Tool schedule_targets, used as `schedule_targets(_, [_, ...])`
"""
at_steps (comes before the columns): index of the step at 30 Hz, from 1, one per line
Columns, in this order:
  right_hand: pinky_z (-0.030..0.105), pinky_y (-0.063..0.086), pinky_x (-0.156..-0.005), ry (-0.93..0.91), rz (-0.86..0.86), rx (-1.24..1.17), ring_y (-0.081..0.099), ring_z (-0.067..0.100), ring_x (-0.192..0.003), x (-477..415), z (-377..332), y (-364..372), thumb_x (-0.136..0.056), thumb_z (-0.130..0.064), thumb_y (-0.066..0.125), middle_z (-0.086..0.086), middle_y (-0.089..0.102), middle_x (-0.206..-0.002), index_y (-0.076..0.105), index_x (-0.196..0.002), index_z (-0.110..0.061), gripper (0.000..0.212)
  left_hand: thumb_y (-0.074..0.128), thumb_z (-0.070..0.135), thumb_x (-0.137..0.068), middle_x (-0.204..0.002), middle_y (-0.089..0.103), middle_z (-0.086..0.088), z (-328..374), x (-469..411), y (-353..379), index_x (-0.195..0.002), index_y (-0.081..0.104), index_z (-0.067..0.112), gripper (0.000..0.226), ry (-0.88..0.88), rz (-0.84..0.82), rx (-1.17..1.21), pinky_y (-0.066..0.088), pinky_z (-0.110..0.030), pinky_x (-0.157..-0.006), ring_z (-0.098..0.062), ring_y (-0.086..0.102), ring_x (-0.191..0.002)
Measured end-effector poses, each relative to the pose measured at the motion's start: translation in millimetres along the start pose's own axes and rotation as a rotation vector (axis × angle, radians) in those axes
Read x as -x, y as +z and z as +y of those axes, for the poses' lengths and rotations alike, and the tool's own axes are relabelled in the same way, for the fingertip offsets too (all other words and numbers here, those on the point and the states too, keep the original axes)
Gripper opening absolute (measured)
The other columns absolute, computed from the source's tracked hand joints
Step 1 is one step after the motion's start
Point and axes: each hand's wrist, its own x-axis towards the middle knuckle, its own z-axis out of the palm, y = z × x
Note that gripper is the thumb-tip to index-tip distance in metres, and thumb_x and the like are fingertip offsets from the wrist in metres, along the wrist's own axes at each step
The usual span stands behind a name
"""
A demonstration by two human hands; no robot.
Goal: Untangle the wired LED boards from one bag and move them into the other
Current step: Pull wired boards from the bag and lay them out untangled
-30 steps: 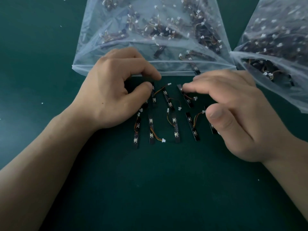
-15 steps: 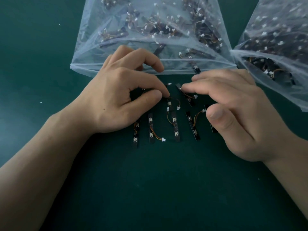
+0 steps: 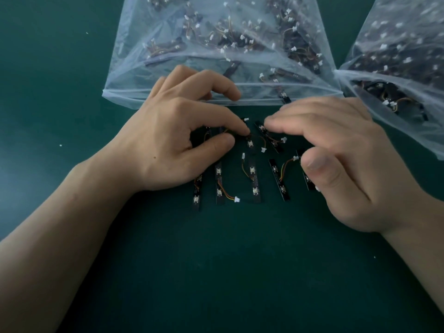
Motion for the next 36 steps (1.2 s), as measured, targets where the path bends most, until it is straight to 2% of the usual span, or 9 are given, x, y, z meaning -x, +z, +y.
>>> schedule_targets(3, [0.048, 0.037, -0.108, 0.119, 0.082, 0.032, 0.059, 0.021, -0.125, 7, 13, 0, -0.11, -0.052, 0.018, -0.001, 0.068, -0.124, 0.072, -0.124, -0.01, 0.069, 0.064, 0.03, -0.095, -0.133, 0.06, 0.001, 0, 0, 0, -0.112, 0.08, 0.029, 0.024, 0.012, 0.042, 0.027, 0.041, -0.055, -0.104, -0.028, 0.051, -0.115])
schedule_targets(6, [0.04, 0.03, -0.111, 0.092, 0.13, 0.062, 0.057, 0.019, -0.126, 6, 15, 6, -0.11, -0.05, 0.019, -0.001, 0.067, -0.123, 0.076, -0.114, -0.013, 0.068, 0.066, 0.024, -0.093, -0.13, 0.062, -0.001, 0, 0, 1, -0.108, 0.081, 0.026, 0.021, 0.016, 0.072, 0.033, 0.042, -0.053, -0.103, -0.029, 0.053, -0.112])
schedule_targets(11, [0.039, 0.026, -0.113, 0.119, 0.109, 0.063, 0.053, 0.017, -0.131, 8, 16, 7, -0.107, -0.039, 0.026, 0.0, 0.065, -0.127, 0.077, -0.1, -0.018, 0.056, 0.063, 0.032, -0.096, -0.135, 0.059, -0.001, 1, 1, 1, -0.114, 0.079, 0.029, 0.025, 0.019, 0.051, 0.033, 0.041, -0.055, -0.104, -0.028, 0.052, -0.114])
schedule_targets(14, [0.041, 0.027, -0.112, 0.108, 0.1, 0.048, 0.052, 0.02, -0.132, 9, 19, 6, -0.107, -0.038, 0.027, 0.001, 0.065, -0.129, 0.079, -0.1, -0.018, 0.056, 0.057, 0.04, -0.1, -0.145, 0.053, -0.001, 1, 1, 0, -0.122, 0.076, 0.034, 0.03, 0.029, 0.026, 0.048, 0.039, -0.054, -0.107, -0.027, 0.049, -0.12])
schedule_targets(20, [0.048, 0.029, -0.113, 0.085, 0.105, 0.053, 0.053, 0.02, -0.133, 10, 21, 7, -0.109, -0.045, 0.024, 0.0, 0.066, -0.13, 0.08, -0.103, -0.019, 0.062, 0.05, 0.051, -0.103, -0.15, 0.051, 0.004, -1, 1, 2, -0.119, 0.077, 0.041, 0.033, 0.014, -0.016, 0.017, 0.036, -0.057, -0.109, -0.023, 0.047, -0.129])
schedule_targets(29, [0.045, 0.03, -0.112, 0.074, 0.087, 0.033, 0.054, 0.018, -0.132, 11, 21, 6, -0.11, -0.052, 0.017, 0.0, 0.066, -0.129, 0.079, -0.103, -0.018, 0.072, 0.057, 0.042, -0.099, -0.147, 0.053, 0.005, 1, 1, 1, -0.112, 0.079, 0.038, 0.025, 0.027, -0.027, 0.024, 0.036, -0.056, -0.108, -0.024, 0.051, -0.124])
schedule_targets(32, [0.044, 0.031, -0.112, 0.08, 0.103, 0.022, 0.055, 0.017, -0.132, 11, 21, 7, -0.11, -0.052, 0.018, -0.002, 0.067, -0.129, 0.077, -0.111, -0.017, 0.069, 0.063, 0.025, -0.097, -0.139, 0.06, -0.004, 0, 1, 0, -0.108, 0.081, 0.023, 0.021, 0.054, 0.084, 0.072, 0.042, -0.053, -0.103, -0.027, 0.056, -0.117])
schedule_targets(34, [0.046, 0.034, -0.112, 0.081, 0.141, -0.001, 0.057, 0.017, -0.13, 11, 21, 6, -0.11, -0.052, 0.02, -0.003, 0.067, -0.128, 0.073, -0.119, -0.014, 0.066, 0.064, 0.01, -0.095, -0.121, 0.067, -0.01, -1, 1, 0, -0.102, 0.081, 0.013, 0.018, 0.025, 0.249, 0.081, 0.047, -0.052, -0.098, -0.029, 0.061, -0.107])
schedule_targets(36, [0.051, 0.037, -0.11, 0.084, 0.175, -0.022, 0.059, 0.017, -0.129, 11, 22, 6, -0.11, -0.053, 0.021, -0.002, 0.068, -0.127, 0.071, -0.12, -0.011, 0.066, 0.062, 0.002, -0.093, -0.1, 0.069, -0.011, -1, 0, 1, -0.096, 0.08, 0.009, 0.019, -0.031, 0.369, 0.066, 0.05, -0.044, -0.09, -0.027, 0.063, -0.095])
